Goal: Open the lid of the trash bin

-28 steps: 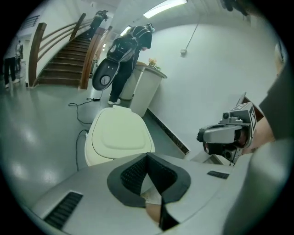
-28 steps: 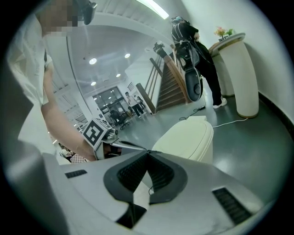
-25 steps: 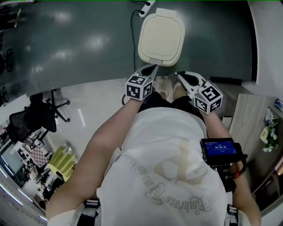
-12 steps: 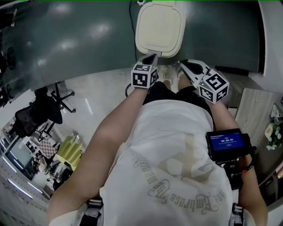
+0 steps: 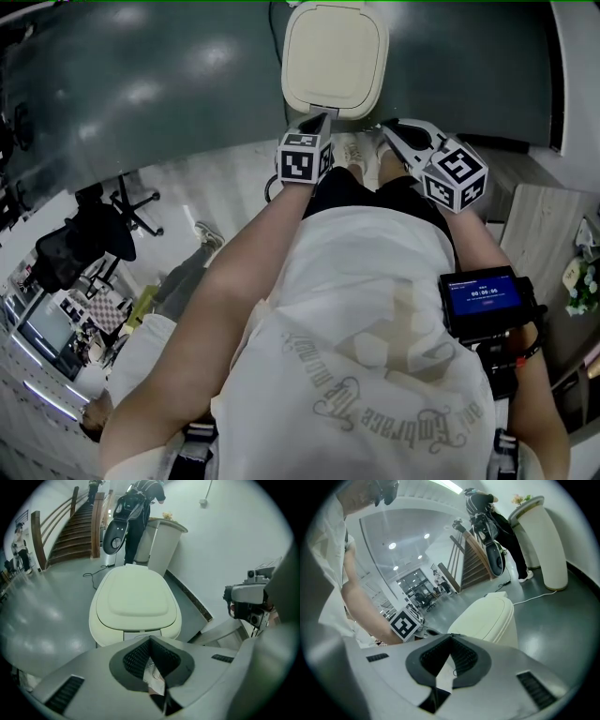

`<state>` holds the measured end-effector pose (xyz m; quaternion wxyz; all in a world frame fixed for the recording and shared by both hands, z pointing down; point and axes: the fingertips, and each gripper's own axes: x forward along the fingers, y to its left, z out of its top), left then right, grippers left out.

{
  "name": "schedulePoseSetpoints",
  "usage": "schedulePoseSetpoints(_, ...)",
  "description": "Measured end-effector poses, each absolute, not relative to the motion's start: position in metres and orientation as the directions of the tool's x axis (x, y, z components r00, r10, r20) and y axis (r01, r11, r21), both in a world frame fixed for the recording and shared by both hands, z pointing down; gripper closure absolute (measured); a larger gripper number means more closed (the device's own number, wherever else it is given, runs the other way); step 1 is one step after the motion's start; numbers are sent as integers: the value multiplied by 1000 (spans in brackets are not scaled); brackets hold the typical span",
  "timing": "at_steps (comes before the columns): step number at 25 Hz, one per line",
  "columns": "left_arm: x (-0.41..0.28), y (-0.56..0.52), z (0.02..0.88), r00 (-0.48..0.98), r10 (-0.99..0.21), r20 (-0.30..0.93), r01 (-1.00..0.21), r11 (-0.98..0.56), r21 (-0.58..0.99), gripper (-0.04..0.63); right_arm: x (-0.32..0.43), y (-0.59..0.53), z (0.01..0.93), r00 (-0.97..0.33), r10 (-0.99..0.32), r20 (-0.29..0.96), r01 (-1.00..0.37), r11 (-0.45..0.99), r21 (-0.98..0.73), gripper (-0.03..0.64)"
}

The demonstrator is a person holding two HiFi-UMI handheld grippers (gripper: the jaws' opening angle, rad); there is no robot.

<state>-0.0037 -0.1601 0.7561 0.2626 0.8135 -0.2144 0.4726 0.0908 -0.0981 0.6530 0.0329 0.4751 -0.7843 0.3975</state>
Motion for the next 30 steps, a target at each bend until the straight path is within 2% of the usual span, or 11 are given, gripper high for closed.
schedulePoseSetpoints(30,-3,-158,756,461,-139,876,-618,-759,205,580,95,-99,655,-539,-715,445,-783,230,-578,611)
